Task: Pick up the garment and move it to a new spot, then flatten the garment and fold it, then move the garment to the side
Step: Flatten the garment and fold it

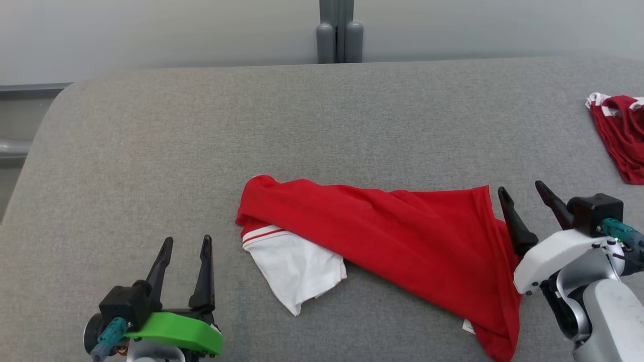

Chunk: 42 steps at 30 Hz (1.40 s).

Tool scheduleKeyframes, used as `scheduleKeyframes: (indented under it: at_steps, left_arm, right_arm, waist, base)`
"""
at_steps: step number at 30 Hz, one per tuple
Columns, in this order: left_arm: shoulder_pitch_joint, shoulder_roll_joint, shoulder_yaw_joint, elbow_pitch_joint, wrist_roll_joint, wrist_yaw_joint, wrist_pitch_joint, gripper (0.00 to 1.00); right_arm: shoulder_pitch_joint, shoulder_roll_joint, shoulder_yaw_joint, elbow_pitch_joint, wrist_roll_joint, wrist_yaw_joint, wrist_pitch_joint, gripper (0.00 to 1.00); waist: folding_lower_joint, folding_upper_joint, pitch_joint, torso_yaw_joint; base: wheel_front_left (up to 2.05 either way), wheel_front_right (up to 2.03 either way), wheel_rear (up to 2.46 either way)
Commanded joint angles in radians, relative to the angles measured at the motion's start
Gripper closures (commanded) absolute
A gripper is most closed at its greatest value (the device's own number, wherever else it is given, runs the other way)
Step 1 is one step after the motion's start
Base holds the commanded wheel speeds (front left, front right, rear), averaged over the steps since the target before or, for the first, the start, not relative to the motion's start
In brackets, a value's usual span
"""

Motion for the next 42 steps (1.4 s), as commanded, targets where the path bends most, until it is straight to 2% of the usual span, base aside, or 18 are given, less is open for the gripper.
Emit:
scheduleKeyframes:
  at_steps: [1, 9, 15, 16, 17, 18, 25, 32, 35, 37, 38, 42]
  left_arm:
    - [-0.020, 0.004, -0.001, 0.002, -0.002, 0.000, 0.000, 0.00]
    - [-0.038, 0.006, -0.010, 0.006, -0.012, 0.000, 0.000, 0.00]
    - [-0.044, 0.009, -0.009, 0.007, -0.015, 0.000, 0.000, 0.00]
    - [-0.043, 0.010, -0.008, 0.007, -0.014, 0.000, 0.000, 0.00]
    - [-0.042, 0.010, -0.006, 0.008, -0.014, 0.000, 0.000, 0.00]
    - [-0.041, 0.011, -0.005, 0.008, -0.014, 0.000, 0.000, 0.00]
    - [-0.050, 0.008, -0.005, 0.008, -0.012, 0.000, 0.000, 0.00]
    - [-0.062, 0.005, -0.016, 0.011, -0.017, 0.000, 0.000, 0.00]
    - [-0.062, 0.003, -0.020, 0.013, -0.020, 0.000, 0.000, 0.00]
    - [-0.061, 0.002, -0.021, 0.014, -0.021, 0.000, 0.000, 0.00]
    - [-0.060, 0.001, -0.023, 0.015, -0.021, 0.000, 0.000, 0.00]
    - [-0.050, -0.001, -0.020, 0.020, -0.019, 0.000, 0.000, 0.00]
  right_arm:
    - [-0.031, -0.007, -0.002, 0.033, -0.007, -0.002, -0.008, 0.00]
    - [-0.118, -0.022, 0.020, 0.324, -0.026, -0.002, -0.030, 0.00]
    - [-0.135, -0.003, 0.061, 0.462, -0.002, -0.002, -0.035, 0.02]
    - [-0.139, 0.000, 0.070, 0.477, 0.006, -0.002, -0.034, 0.49]
    - [-0.143, 0.001, 0.076, 0.487, 0.011, -0.002, -0.039, 0.78]
    - [-0.147, -0.002, 0.083, 0.497, 0.016, -0.002, -0.042, 1.00]
    - [-0.255, -0.036, 0.082, 0.519, 0.033, -0.002, -0.101, 1.00]
    - [-0.407, -0.067, -0.003, 0.549, -0.025, -0.002, -0.215, 1.00]
    - [-0.440, -0.057, -0.033, 0.586, -0.060, -0.002, -0.233, 1.00]
    - [-0.452, -0.050, -0.041, 0.615, -0.082, -0.002, -0.235, 0.12]
    - [-0.460, -0.047, -0.046, 0.627, -0.087, -0.002, -0.241, 0.00]
    - [-0.465, -0.030, -0.061, 0.645, -0.104, -0.002, -0.274, 0.00]
  waist:
    - [0.0000, 0.0000, 0.013, 0.024]
    - [0.0000, 0.0000, 0.045, 0.082]
    - [0.0000, 0.0000, 0.053, 0.095]
    - [0.0000, 0.0000, 0.053, 0.094]
    - [0.0000, 0.0000, 0.053, 0.093]
    - [0.0000, 0.0000, 0.052, 0.092]
    - [0.0000, 0.0000, 0.056, 0.083]
    - [0.0000, 0.0000, 0.060, 0.096]
    - [0.0000, 0.0000, 0.061, 0.105]
    - [0.0000, 0.0000, 0.062, 0.111]
    - [0.0000, 0.0000, 0.062, 0.112]
    - [0.0000, 0.0000, 0.047, 0.105]
  base:
    - [0.00, 0.00, 0.00]
    - [0.00, 0.00, 0.00]
    - [0.00, 0.00, 0.00]
    - [0.00, 0.00, 0.00]
    - [0.00, 0.00, 0.00]
    - [0.00, 0.00, 0.00]
    - [0.00, 0.00, 0.00]
    - [0.00, 0.00, 0.00]
    - [0.00, 0.00, 0.00]
    - [0.00, 0.00, 0.00]
    - [0.00, 0.00, 0.00]
    - [0.00, 0.00, 0.00]
